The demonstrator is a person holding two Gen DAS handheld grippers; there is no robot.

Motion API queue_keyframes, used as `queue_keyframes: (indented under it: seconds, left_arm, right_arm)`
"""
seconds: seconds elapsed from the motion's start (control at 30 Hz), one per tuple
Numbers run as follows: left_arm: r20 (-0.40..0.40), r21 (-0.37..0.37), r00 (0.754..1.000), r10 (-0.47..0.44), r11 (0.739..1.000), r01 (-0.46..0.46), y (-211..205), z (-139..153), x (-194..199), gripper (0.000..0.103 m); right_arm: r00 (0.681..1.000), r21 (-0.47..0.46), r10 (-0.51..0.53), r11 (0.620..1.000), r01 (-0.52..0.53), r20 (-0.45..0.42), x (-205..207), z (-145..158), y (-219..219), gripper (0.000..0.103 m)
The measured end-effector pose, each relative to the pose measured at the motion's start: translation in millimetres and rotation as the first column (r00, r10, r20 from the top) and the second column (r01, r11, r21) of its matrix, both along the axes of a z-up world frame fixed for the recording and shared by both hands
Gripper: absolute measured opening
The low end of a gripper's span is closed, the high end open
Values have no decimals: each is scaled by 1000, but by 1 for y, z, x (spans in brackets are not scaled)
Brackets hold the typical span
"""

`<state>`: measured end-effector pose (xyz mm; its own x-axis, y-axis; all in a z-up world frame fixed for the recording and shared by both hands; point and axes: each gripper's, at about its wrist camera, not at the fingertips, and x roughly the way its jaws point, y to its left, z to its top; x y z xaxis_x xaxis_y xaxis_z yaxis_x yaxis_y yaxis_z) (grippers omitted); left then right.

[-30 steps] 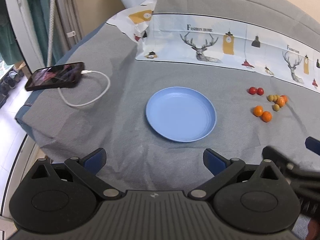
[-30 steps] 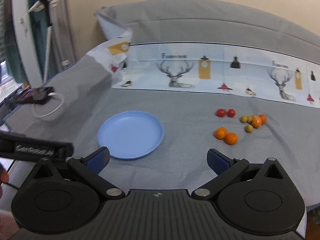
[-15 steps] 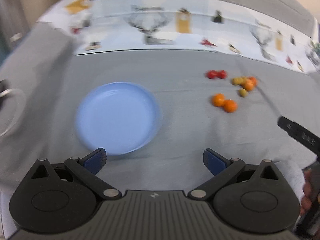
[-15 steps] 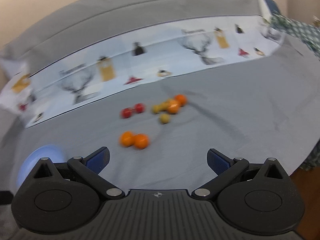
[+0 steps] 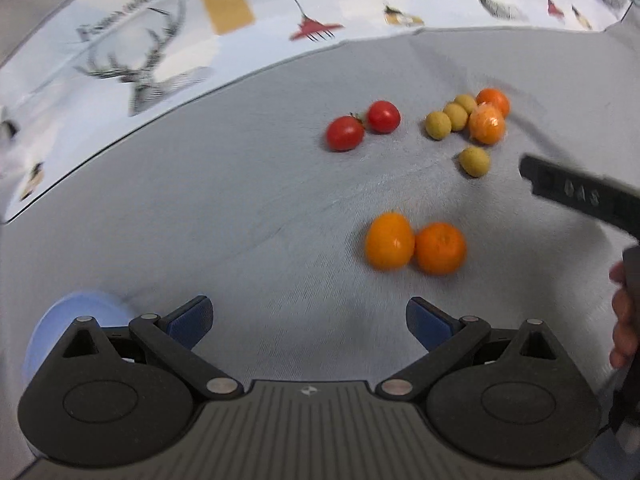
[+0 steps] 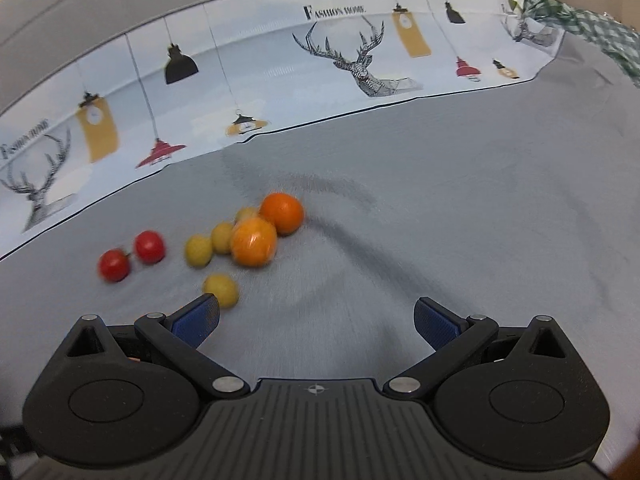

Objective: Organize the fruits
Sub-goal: 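Close the left tool on one orange while the right tool grasps the other orange, then carry both held oranges over the blue plate with both tools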

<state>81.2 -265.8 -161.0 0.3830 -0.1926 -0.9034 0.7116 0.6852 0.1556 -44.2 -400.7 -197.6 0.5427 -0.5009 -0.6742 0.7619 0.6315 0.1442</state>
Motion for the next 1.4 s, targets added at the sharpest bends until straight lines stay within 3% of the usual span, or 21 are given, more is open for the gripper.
queue_keyframes:
  seconds: [0.23,0.43,0.5,0.53,0.57,0.6,0.63,0.67,0.77,0.9,1.0,1.13,1.27,1.4]
  left_arm:
    - [-47,31,998,-38,999,39,-42,-39,24,103]
    - [-44,14,997,-55,998,56,-54,-47,34,103]
    - [-60,-13,997,-38,999,37,-53,-45,38,99]
    - [-66,-30,997,-37,999,36,-53,-43,39,86]
    - [-77,-45,996,-51,998,47,-54,-41,40,61]
    - [-96,-64,992,-79,995,74,-55,-38,40,44]
    - [-102,-60,991,-92,994,86,-57,-35,39,38]
    - [-100,-65,991,-88,994,82,-55,-32,36,38]
    - [-93,-66,992,-88,994,82,-47,-29,31,38]
    - [-96,-67,995,-36,997,29,-33,-23,29,38]
    - [-98,-88,995,-2,996,-7,-14,-3,13,38]
    - [-77,-100,997,13,995,-20,20,31,-12,38]
    - [-77,-114,996,49,992,-58,67,64,-42,38]
    - [-61,-121,993,97,987,-104,120,89,-73,38]
  right_arm:
    - [1000,53,-4,999,3,22,48,-27,-43,103]
    - [995,-90,76,993,-81,-63,85,-37,-33,102]
    - [995,-92,78,992,-82,-56,84,-37,-34,102]
    - [996,-84,76,993,-79,-45,82,-36,-36,102]
    - [997,-85,71,994,-74,-36,80,-36,-36,94]
    - [998,-103,58,993,-62,-35,77,-35,-35,69]
    - [996,-120,81,989,-84,-29,75,-33,-32,50]
    - [995,-127,99,987,-102,-30,71,-31,-31,40]
    - [997,-90,74,993,-73,7,56,-28,-34,40]
    - [999,-123,-1,992,6,43,40,-26,-37,40]
    - [996,-161,-38,986,51,83,22,-15,-34,40]
    - [986,-204,-48,976,80,160,-11,21,-16,40]
    - [975,-202,45,979,0,216,-54,56,30,40]
    - [952,-150,216,971,-187,216,-90,76,98,40]
